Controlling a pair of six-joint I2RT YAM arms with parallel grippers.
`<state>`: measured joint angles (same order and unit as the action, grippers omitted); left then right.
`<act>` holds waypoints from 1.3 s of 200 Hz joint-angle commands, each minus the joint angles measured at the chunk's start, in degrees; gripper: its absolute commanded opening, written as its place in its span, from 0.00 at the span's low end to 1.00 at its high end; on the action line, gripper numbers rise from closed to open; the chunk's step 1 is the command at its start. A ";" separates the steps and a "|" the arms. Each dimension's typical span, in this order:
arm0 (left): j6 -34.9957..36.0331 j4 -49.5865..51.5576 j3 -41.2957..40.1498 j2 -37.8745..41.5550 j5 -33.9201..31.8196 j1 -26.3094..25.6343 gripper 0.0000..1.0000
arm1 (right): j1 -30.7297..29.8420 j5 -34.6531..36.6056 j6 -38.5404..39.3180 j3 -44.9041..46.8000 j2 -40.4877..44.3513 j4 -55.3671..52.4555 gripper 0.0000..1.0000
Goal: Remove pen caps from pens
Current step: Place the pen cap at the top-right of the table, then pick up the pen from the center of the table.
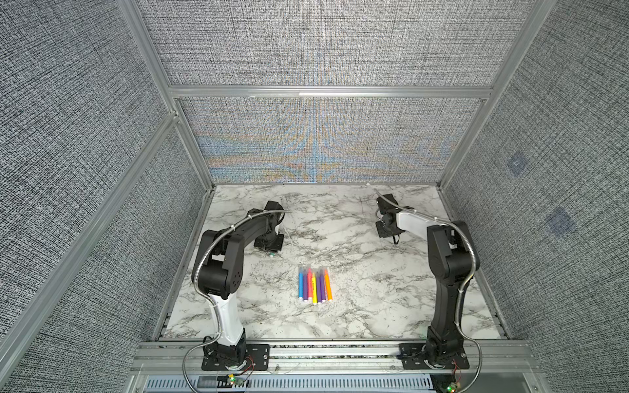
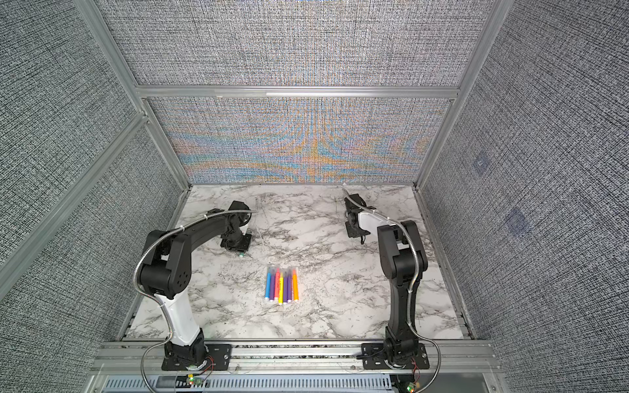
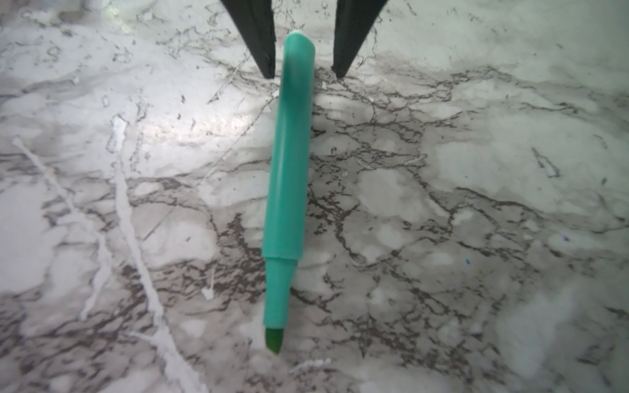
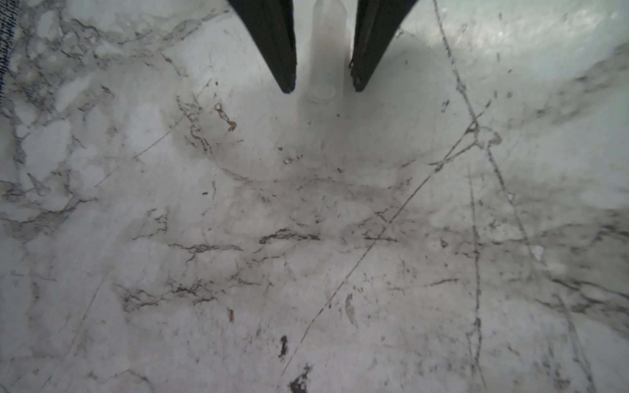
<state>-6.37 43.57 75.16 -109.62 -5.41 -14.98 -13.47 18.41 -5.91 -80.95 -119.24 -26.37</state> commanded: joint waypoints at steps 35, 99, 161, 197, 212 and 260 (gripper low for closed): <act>0.62 -1.69 0.27 10.99 4.98 0.04 0.39 | -0.21 -7.52 0.29 3.00 5.98 -3.30 0.48; -1.57 -7.82 -6.35 31.66 10.15 -0.01 0.58 | -6.43 -8.11 -2.61 10.27 25.42 -2.38 0.59; -8.02 -28.35 -32.94 66.82 9.26 -1.53 0.57 | -28.57 -13.99 -13.84 37.47 40.21 22.15 0.59; -9.27 -32.51 -40.87 77.39 6.11 -2.70 0.58 | -33.60 -15.73 -18.62 42.21 38.47 31.02 0.58; -9.11 -32.04 -40.38 77.03 6.21 -2.98 0.58 | -35.29 -14.24 -19.67 41.51 35.33 31.78 0.56; -8.80 -31.09 -39.12 73.71 5.59 -3.28 0.57 | -38.53 -13.74 -20.28 36.90 24.27 33.23 0.53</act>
<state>-15.00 14.90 35.40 -35.59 0.89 -18.17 -51.09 3.38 -24.84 -42.15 -91.96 3.81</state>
